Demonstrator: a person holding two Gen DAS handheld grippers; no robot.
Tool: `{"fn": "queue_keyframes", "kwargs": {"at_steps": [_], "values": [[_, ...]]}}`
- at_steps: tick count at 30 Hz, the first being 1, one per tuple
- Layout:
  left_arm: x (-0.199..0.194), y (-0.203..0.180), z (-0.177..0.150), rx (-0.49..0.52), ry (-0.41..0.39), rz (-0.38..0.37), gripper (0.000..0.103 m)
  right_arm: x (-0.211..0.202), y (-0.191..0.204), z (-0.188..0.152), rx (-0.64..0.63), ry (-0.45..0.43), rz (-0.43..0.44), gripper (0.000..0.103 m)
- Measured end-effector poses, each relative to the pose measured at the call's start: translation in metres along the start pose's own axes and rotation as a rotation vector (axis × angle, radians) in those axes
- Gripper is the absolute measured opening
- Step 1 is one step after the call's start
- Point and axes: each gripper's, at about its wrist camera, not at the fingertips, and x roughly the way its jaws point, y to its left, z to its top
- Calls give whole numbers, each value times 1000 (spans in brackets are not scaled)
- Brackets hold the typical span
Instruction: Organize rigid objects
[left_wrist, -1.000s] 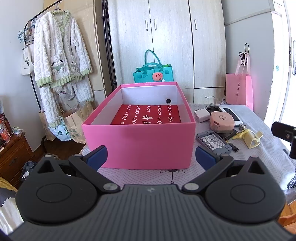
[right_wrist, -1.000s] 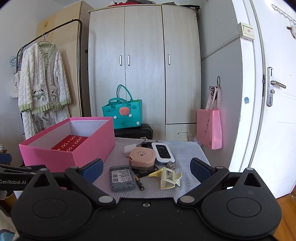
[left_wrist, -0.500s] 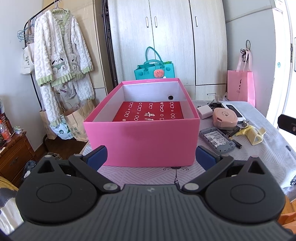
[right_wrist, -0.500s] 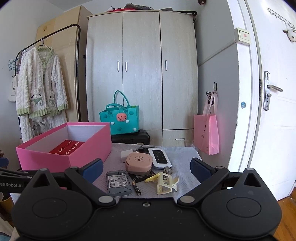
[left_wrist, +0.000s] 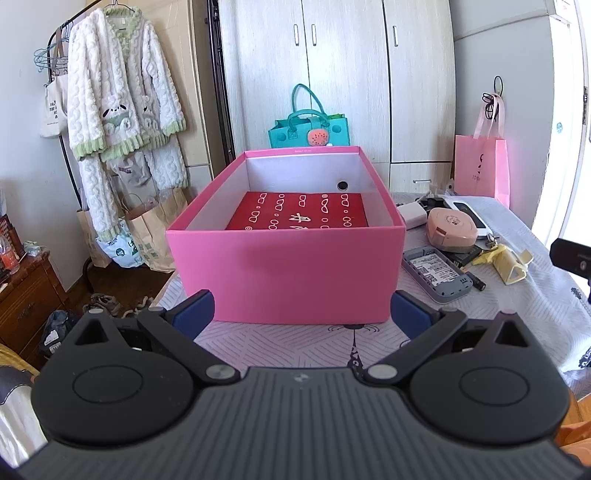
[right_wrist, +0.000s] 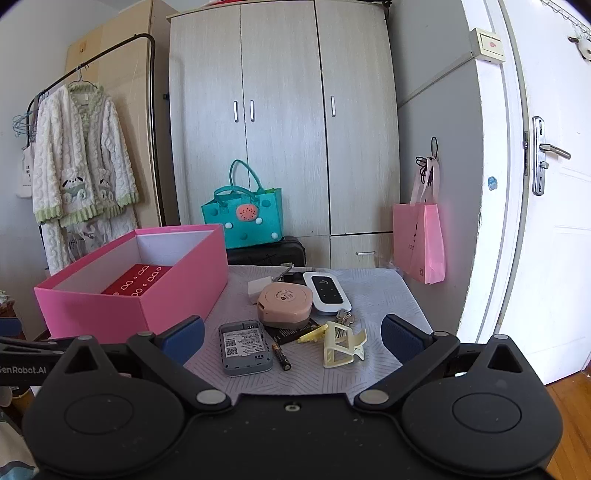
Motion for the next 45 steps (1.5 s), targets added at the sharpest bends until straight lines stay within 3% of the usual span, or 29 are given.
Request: {"fn": "queue_keyframes", "kwargs": {"at_steps": [16,45], "values": [[0,-9,-4,3,-2,-54,103,4,-4,-3,-4,39,-32,103],[4,-3,-4,-24,3,-70,103,13,-1,-5,-20,67,-30,103]]}}
